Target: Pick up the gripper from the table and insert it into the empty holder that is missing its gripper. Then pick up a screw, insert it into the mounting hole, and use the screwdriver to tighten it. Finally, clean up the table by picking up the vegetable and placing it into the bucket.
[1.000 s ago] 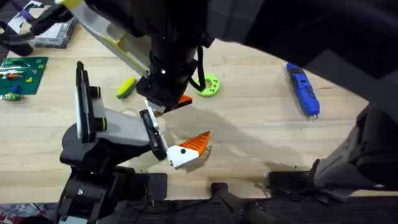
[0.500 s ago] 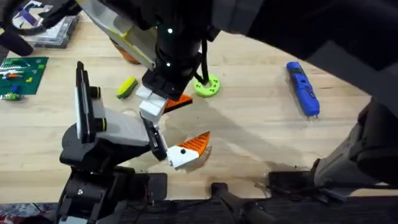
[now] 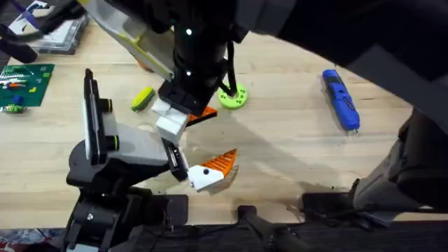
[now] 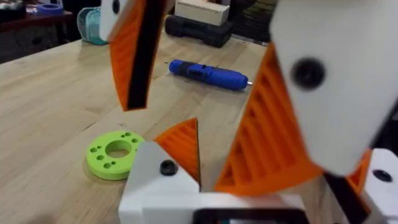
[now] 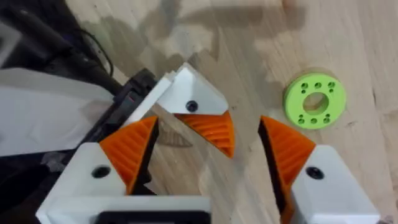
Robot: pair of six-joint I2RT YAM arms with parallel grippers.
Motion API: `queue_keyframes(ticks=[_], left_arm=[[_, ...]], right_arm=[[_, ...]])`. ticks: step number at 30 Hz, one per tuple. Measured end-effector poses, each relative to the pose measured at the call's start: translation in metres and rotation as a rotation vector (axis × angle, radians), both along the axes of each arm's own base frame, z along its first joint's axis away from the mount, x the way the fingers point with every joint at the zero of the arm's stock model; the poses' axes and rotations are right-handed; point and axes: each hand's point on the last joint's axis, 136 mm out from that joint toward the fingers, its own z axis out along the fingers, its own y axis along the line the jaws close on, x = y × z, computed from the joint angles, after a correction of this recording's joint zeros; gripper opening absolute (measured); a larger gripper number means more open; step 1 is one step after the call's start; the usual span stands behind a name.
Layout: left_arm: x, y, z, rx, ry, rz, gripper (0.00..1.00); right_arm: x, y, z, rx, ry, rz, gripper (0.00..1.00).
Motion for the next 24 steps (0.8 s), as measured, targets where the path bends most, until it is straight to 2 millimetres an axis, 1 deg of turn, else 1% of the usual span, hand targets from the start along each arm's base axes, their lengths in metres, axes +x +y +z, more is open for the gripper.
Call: queue_keyframes(ticks=[3, 6, 14, 24], left_arm=[[0.0, 0.0, 0.0, 0.002, -0.006, -0.001, 0.985], [0.0, 0.0, 0.0, 0.003, -0.007, -0.001, 0.985], [0.0, 0.0, 0.0, 0.005, -0.012, -0.002, 0.985], [0.0, 0.0, 0.0, 0.005, -0.013, -0.002, 0.985]], right_arm=[[-0.004, 0.006, 0.012, 0.034, -0.002, 0.012, 0.997], [-0.008, 0.007, 0.023, 0.053, -0.002, 0.02, 0.996], [-0.012, 0.004, 0.046, 0.084, -0.012, 0.03, 0.996], [-0.012, 0.003, 0.048, 0.085, -0.012, 0.036, 0.997]])
